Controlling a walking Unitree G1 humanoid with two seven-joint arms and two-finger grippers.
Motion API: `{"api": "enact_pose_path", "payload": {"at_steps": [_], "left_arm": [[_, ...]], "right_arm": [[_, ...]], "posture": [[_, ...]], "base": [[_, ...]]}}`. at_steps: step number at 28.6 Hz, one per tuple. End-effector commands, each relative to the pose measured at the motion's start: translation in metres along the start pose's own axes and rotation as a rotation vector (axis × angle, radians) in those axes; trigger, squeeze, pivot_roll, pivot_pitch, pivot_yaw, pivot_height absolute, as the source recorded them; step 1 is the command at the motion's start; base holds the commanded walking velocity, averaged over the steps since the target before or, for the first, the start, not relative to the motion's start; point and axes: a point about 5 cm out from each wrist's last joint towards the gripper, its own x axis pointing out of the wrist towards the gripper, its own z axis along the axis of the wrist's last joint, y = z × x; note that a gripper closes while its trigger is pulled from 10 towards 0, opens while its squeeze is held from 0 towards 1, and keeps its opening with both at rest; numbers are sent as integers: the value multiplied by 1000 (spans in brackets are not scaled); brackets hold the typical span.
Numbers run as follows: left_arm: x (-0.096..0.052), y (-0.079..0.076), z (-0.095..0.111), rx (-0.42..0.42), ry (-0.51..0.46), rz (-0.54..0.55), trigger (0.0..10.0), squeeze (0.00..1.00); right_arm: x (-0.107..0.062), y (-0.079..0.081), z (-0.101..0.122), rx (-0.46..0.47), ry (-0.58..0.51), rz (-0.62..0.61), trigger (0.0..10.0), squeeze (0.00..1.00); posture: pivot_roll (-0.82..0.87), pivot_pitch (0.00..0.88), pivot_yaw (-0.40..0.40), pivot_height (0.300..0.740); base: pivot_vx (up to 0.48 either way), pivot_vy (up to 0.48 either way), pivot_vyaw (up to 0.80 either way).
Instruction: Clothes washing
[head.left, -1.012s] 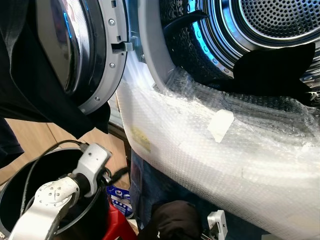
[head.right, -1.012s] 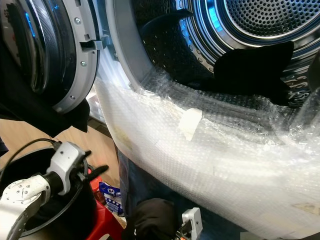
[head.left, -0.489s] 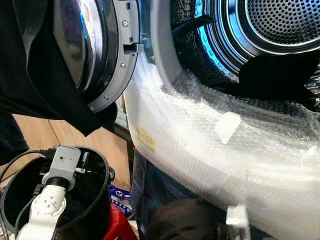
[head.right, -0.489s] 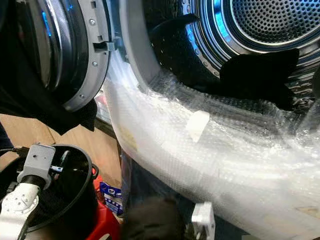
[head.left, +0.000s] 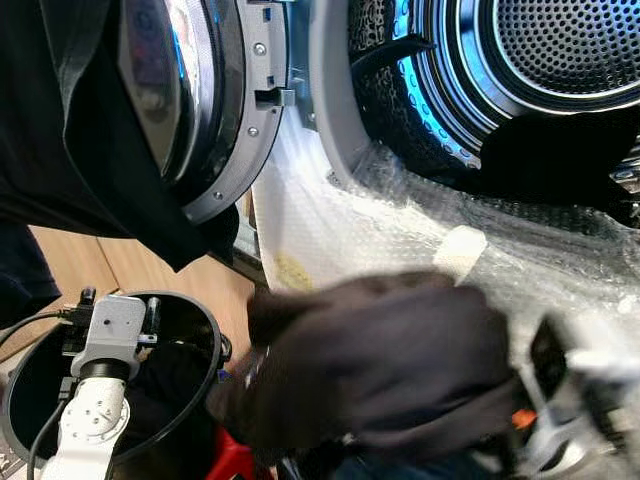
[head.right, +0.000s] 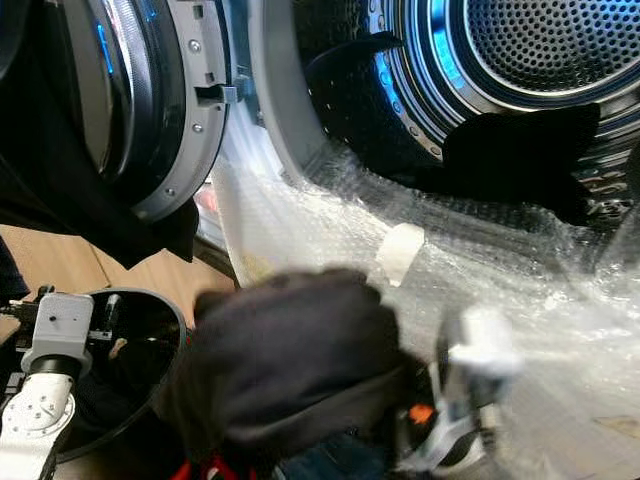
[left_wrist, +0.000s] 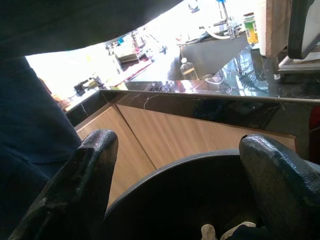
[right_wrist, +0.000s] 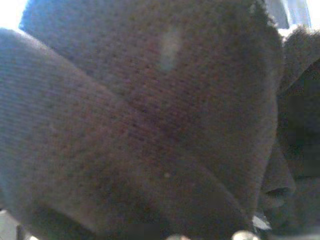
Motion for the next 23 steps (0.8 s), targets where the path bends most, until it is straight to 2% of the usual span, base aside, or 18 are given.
{"api": "enact_pose_path", "payload": {"at_steps": [1,3,7,9,12,14,15,17,19,21,23], "left_arm": [[1,-7,-1,-23,-7,-24,10000,0],[1,-11,1,-12,-26,-42,10000,0],[0,-19,-1,-63,-11,-62,10000,0],[0,-22,-2,-59,-12,-64,10000,0],[-1,-23,-5,-69,-7,-54,10000,0],[-2,-24,-5,-72,-6,-55,10000,0],[-4,-27,-7,-73,-9,-64,10000,0],[-4,-27,-8,-84,-1,-53,10000,0],[-2,-32,-9,-112,9,-67,10000,0],[-2,-37,-6,-118,0,-79,10000,0],[-4,-38,-7,-123,1,-76,10000,0]], "right_arm": [[5,1,19,-42,-40,27,0,0],[8,-10,32,-100,-26,18,0,0],[20,-31,68,-230,-64,3,0,0],[26,-43,75,-275,-58,-57,0,0],[39,-67,102,-334,-177,-162,0,0],[41,-71,105,-348,-178,-176,0,0],[48,-86,116,-416,-188,-237,0,0],[52,-96,124,-406,-213,-271,0,0],[54,-131,141,-385,-285,-469,0,0],[54,-156,151,-400,-314,-606,0,0],[55,-173,176,-399,-355,-722,0,0]], "posture": [[2,0,-38,740],[0,0,-40,740],[-3,0,-44,740],[-3,0,-45,740],[-3,0,-48,740],[-1,0,-48,740],[1,0,-51,740],[2,0,-50,740],[3,0,-48,740],[15,0,-47,740],[18,0,-51,740]], "base": [[0,0,0],[0,0,0],[0,0,0],[0,0,0],[0,0,0],[0,0,0],[0,0,0],[0,0,0],[0,0,0],[0,0,0],[0,0,0]]}}
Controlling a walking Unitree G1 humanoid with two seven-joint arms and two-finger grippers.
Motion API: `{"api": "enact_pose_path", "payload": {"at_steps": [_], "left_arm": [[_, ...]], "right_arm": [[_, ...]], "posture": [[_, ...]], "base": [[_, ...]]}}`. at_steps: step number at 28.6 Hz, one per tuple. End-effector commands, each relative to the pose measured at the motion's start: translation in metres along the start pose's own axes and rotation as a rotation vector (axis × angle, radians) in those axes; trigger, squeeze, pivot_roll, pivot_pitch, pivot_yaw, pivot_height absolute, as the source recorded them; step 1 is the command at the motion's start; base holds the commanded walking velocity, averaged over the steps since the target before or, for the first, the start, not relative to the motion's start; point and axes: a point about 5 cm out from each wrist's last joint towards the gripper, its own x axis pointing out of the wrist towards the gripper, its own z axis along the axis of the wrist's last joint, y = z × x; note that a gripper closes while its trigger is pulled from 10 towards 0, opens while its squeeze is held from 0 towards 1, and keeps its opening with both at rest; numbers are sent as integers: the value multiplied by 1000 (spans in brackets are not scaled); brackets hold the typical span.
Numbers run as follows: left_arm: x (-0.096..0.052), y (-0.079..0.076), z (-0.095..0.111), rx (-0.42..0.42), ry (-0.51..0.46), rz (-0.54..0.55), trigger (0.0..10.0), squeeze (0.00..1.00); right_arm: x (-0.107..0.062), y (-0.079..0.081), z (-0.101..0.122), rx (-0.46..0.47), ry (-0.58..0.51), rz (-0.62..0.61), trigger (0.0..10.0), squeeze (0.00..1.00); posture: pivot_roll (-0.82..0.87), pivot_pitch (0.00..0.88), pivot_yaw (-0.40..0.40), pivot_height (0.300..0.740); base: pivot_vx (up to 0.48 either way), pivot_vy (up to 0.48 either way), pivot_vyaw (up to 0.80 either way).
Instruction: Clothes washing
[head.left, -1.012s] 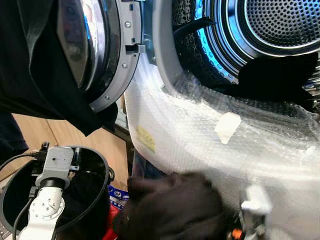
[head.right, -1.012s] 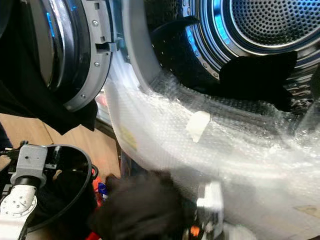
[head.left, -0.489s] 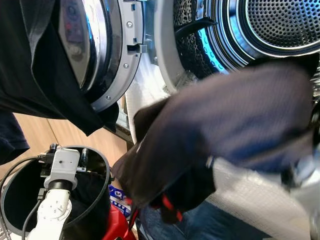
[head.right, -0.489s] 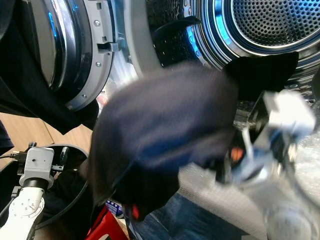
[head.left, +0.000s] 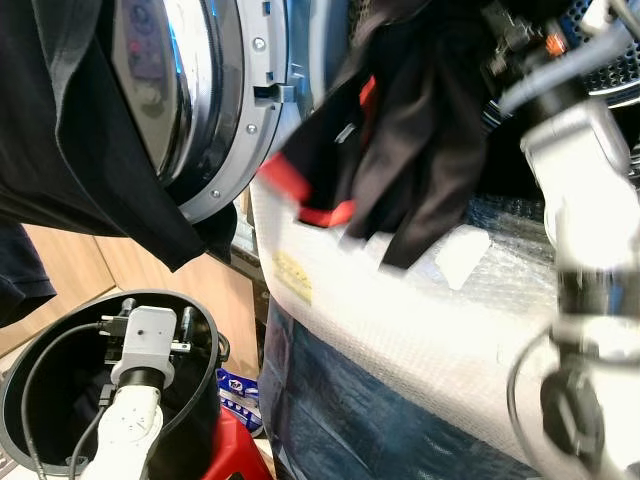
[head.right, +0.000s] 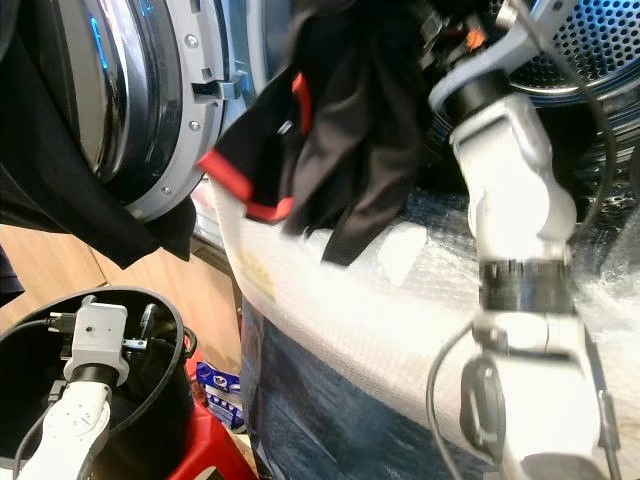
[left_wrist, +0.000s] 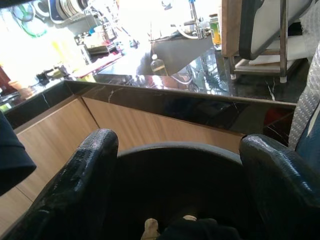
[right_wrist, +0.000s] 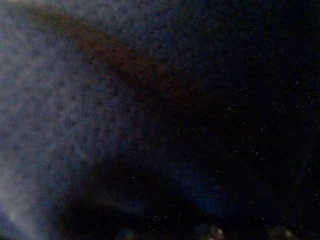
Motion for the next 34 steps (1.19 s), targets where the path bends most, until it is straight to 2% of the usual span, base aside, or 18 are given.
{"api": "enact_pose_path", "payload": {"at_steps": [1,3,4,8,9,10,11,12,14,15,17,18,19,20,25,26,30,34], "left_arm": [[-1,-2,1,-11,-8,-9,10000,0],[-1,-5,1,-12,-7,-18,10000,0],[-1,-5,1,-12,-7,-18,10000,0],[0,-10,0,-7,-9,-46,10000,0],[0,-10,1,-9,-11,-46,10000,0],[0,-10,2,-14,-12,-44,10000,0],[1,-11,2,-13,-13,-44,10000,0],[1,-11,2,-12,-12,-47,10000,0],[2,-13,2,-11,-10,-58,10000,0],[2,-14,2,-7,-11,-73,10000,0],[1,-15,1,-31,1,-71,10000,0],[2,-14,1,-96,17,-38,10000,0],[3,-12,2,-129,21,-18,10000,0],[4,-12,3,-137,19,-13,10000,0],[6,-19,7,-77,-2,-64,10000,0],[5,-25,8,-40,-15,-103,10000,0],[2,-31,7,-56,-17,-117,10000,0],[2,-28,13,-61,-49,-71,10000,0]], "right_arm": [[12,-8,31,-63,-81,-84,0,0],[23,-29,56,-121,-99,-313,0,0],[23,-29,56,-121,-99,-313,0,0],[15,-54,77,-445,-14,-597,0,0],[10,-60,80,-480,4,-674,0,0],[7,-65,82,-472,3,-729,0,0],[4,-69,81,-474,14,-769,941,0],[3,-71,78,-471,25,-783,10000,0],[4,-72,58,-482,118,-740,10000,0],[2,-74,33,-487,229,-693,10000,0],[-3,-78,18,-511,290,-706,10000,0],[-7,-81,10,-503,310,-720,10000,737],[-8,-82,7,-489,316,-720,10000,737],[-9,-82,6,-484,319,-721,10000,1000],[-3,-77,7,-495,306,-694,10000,1000],[-1,-75,10,-506,296,-683,10000,1000],[-3,-78,11,-538,320,-687,10000,1000],[-9,-83,10,-540,342,-687,10000,1000]], "posture": [[15,0,-51,740],[7,0,-50,740],[7,0,-50,740],[13,0,-57,740],[13,0,-57,740],[14,0,-56,740],[12,0,-54,740],[12,0,-54,740],[14,0,-57,740],[16,0,-57,740],[24,0,-58,740],[33,0,-58,740],[33,0,-58,740],[32,0,-56,740],[25,0,-52,740],[11,0,-52,740],[12,0,-56,740],[15,0,-63,740]], "base": [[0,0,0],[0,0,0],[0,0,0],[0,0,0],[0,0,0],[0,0,0],[0,0,0],[0,0,0],[0,0,0],[0,0,0],[0,0,0],[0,0,0],[0,0,0],[0,0,0],[0,0,0],[0,0,0],[0,0,0],[0,0,0]]}}
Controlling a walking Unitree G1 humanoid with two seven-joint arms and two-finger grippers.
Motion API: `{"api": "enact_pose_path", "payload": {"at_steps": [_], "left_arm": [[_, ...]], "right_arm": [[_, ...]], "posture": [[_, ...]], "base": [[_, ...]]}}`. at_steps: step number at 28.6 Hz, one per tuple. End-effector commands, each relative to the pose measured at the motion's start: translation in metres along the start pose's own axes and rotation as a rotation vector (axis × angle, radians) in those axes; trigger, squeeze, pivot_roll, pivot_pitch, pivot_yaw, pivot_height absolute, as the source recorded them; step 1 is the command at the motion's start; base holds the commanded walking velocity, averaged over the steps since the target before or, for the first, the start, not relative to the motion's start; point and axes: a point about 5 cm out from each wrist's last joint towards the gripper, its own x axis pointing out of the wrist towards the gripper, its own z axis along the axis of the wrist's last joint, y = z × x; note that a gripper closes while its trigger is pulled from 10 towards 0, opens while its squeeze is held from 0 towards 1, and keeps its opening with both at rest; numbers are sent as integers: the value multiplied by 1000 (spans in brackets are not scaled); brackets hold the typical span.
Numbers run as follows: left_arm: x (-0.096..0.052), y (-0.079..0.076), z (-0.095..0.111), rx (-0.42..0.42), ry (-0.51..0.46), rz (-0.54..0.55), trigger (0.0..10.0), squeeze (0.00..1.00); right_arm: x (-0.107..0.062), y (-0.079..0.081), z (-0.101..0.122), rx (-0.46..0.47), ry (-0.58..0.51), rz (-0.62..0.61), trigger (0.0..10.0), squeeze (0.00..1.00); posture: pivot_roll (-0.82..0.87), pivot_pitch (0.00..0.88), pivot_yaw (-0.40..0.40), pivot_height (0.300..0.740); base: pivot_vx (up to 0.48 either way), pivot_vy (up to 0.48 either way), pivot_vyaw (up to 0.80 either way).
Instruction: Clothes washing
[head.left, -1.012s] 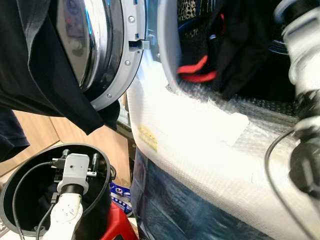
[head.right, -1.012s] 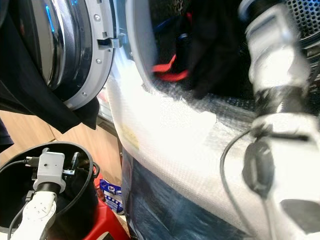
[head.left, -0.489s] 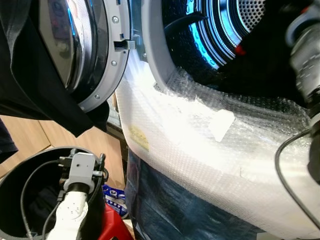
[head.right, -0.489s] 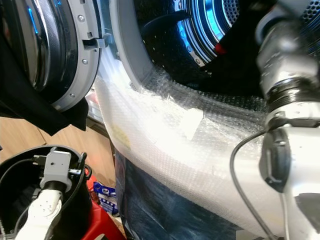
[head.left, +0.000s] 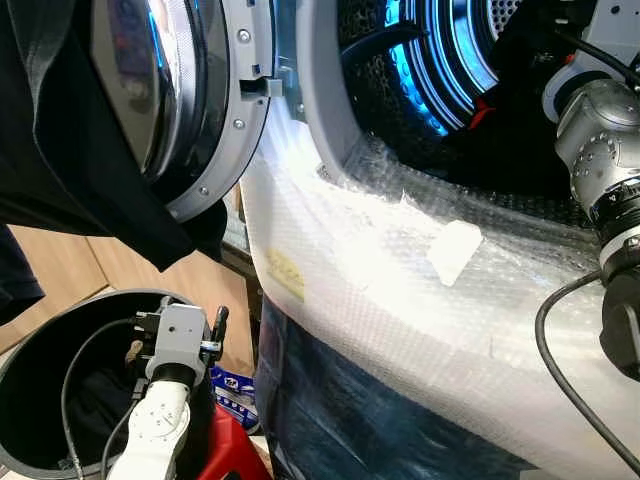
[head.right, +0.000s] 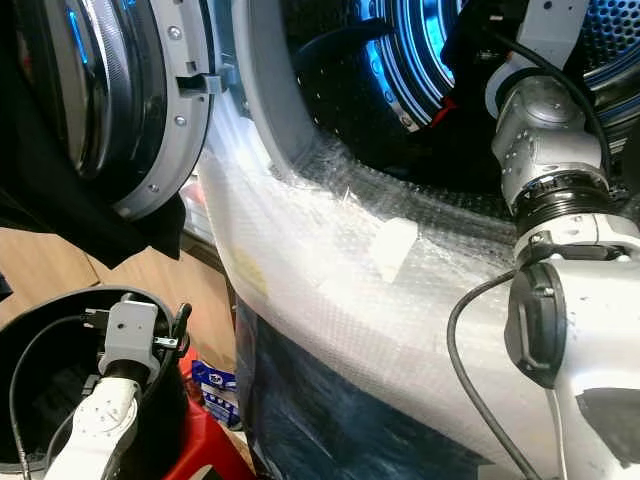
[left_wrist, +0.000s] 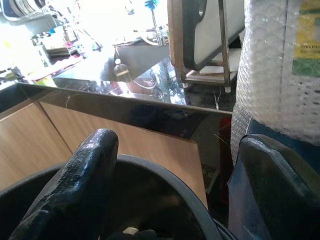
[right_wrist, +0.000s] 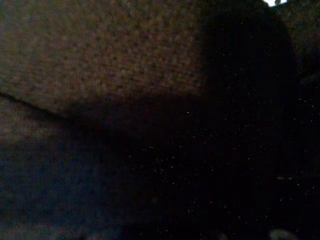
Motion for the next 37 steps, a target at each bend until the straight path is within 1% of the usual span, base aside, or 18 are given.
{"api": "enact_pose_path", "payload": {"at_steps": [1,3,4,9,11,12,13,17,20,22,23,25,30,32,34,35,36,37], "left_arm": [[1,1,6,16,-29,19,10000,0],[3,1,8,18,-26,19,10000,0],[5,3,11,19,-27,22,10000,0],[8,10,19,27,-49,44,10000,0],[9,10,19,27,-43,34,10000,0],[10,8,19,23,-28,15,10000,0],[12,7,20,19,-26,5,10000,0],[16,7,27,32,-48,-20,10000,0],[15,5,28,52,-55,-26,10000,0],[16,5,26,43,-44,-20,10000,0],[17,1,27,77,-50,-46,10000,0],[18,-5,30,124,-66,-92,10000,0],[17,-10,32,90,-64,-112,10000,0],[17,-11,33,103,-72,-124,10000,0],[16,-10,31,103,-65,-117,10000,0],[15,-8,30,99,-59,-108,10000,0],[15,-7,30,99,-58,-108,10000,0],[15,-7,31,107,-60,-114,10000,0]], "right_arm": [[0,-9,7,1,-14,-28,10000,1000],[0,-9,8,12,-15,-26,10000,1000],[0,-6,6,52,-5,-7,10000,1000],[0,-4,0,39,14,-26,10000,1000],[0,-4,1,84,20,-35,10000,1000],[0,-2,4,149,14,-41,10000,1000],[1,2,8,158,1,-27,10000,1000],[1,13,16,104,-35,15,10000,1000],[0,6,14,124,-16,-8,10000,1000],[1,8,14,200,18,8,10000,1000],[0,12,20,203,14,31,10000,0],[0,16,30,205,-1,58,10000,0],[-2,24,37,193,3,104,10000,0],[-5,29,39,198,3,120,10000,0],[-11,30,40,170,-16,144,10000,0],[-22,36,42,164,-46,220,10000,0],[-27,38,44,155,-59,253,10000,0],[-43,46,44,119,-89,323,10000,0]], "posture": [[15,0,-66,740],[20,0,-69,740],[20,0,-70,740],[20,0,-63,740],[21,0,-62,740],[21,0,-53,740],[20,0,-44,740],[18,0,-33,740],[10,0,-45,740],[4,0,-57,740],[-3,0,-58,740],[-6,0,-59,740],[-10,0,-54,740],[-11,0,-53,740],[-9,0,-54,740],[-13,0,-56,740],[-16,0,-59,740],[-13,11,-60,740]], "base": [[0,0,0],[0,0,0],[0,0,0],[0,0,0],[0,0,0],[0,0,0],[0,0,0],[0,0,0],[0,0,0],[0,0,0],[0,0,0],[0,0,0],[0,0,0],[0,0,0],[0,0,0],[0,0,0],[0,0,0],[0,0,0]]}}
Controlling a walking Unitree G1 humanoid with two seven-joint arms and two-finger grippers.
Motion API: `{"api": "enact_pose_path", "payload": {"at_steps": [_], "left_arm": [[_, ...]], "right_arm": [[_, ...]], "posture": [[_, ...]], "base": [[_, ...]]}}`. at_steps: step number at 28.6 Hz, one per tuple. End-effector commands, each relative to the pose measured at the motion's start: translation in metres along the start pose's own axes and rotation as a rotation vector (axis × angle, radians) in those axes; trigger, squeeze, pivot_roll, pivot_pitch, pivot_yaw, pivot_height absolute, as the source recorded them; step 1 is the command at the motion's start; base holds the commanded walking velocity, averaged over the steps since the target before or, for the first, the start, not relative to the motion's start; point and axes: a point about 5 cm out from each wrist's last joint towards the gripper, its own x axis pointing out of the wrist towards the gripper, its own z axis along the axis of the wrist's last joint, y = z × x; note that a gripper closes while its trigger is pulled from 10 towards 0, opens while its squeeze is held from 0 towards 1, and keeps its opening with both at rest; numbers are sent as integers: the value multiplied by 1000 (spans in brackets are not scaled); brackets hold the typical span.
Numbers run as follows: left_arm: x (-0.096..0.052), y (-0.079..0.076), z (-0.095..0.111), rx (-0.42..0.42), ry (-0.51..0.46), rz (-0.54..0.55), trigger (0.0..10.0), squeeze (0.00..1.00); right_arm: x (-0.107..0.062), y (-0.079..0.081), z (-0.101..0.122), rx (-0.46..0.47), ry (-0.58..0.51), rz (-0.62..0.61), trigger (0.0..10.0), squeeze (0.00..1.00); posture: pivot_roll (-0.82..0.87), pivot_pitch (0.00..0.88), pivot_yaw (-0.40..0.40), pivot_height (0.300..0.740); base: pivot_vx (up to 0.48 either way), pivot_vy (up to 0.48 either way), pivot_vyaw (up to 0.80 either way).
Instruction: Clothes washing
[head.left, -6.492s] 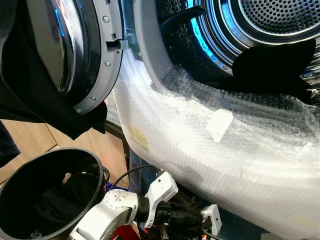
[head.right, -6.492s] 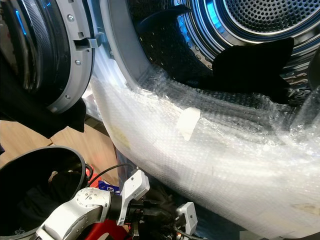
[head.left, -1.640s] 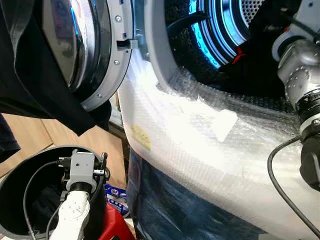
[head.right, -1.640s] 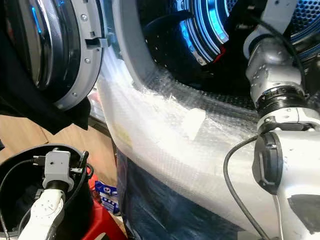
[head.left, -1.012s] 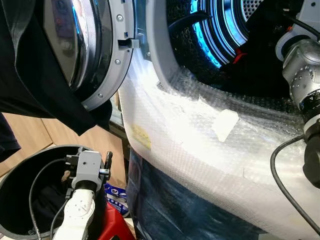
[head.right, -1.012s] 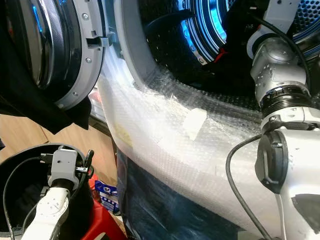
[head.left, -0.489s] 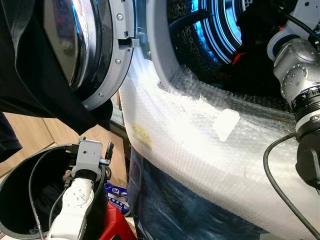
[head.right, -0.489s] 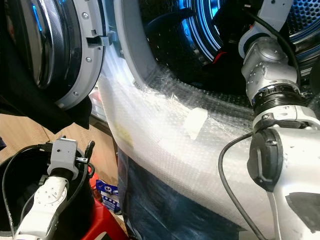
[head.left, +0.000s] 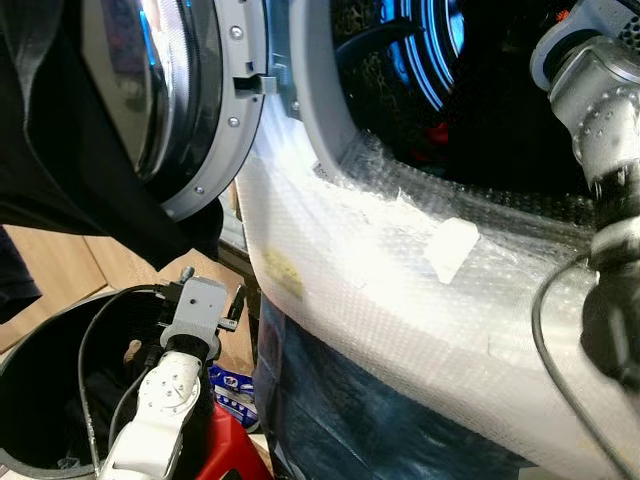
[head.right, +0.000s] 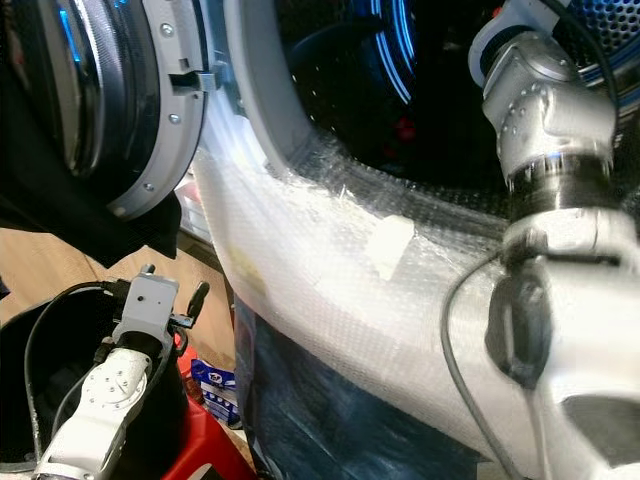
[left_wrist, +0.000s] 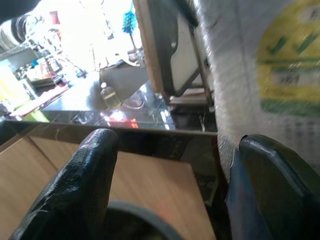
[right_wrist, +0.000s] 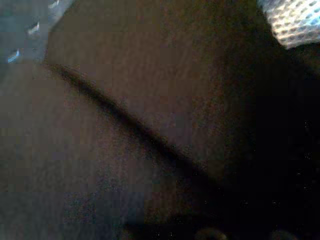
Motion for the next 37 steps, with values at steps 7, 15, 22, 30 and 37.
{"api": "enact_pose_path", "payload": {"at_steps": [7,15,22,30,37], "left_arm": [[-4,3,4,21,1,-13,10000,0],[-4,1,3,36,7,-51,10000,0],[-4,-6,4,22,7,-62,10000,0],[-2,-6,3,23,13,-74,10000,0],[-7,-11,-1,20,33,-79,10000,0]], "right_arm": [[-44,16,-11,-75,7,51,10000,0],[-75,9,-25,-124,51,-38,10000,0],[-34,23,-46,-147,110,64,10000,0],[12,23,-41,-122,145,-26,10000,0],[16,31,-27,-100,86,-74,10000,0]], "posture": [[-4,34,-39,740],[-19,37,-25,740],[-37,24,-25,740],[-50,12,-18,740],[-72,7,-21,740]], "base": [[0,0,0],[0,0,0],[0,0,0],[0,0,0],[0,0,0]]}}
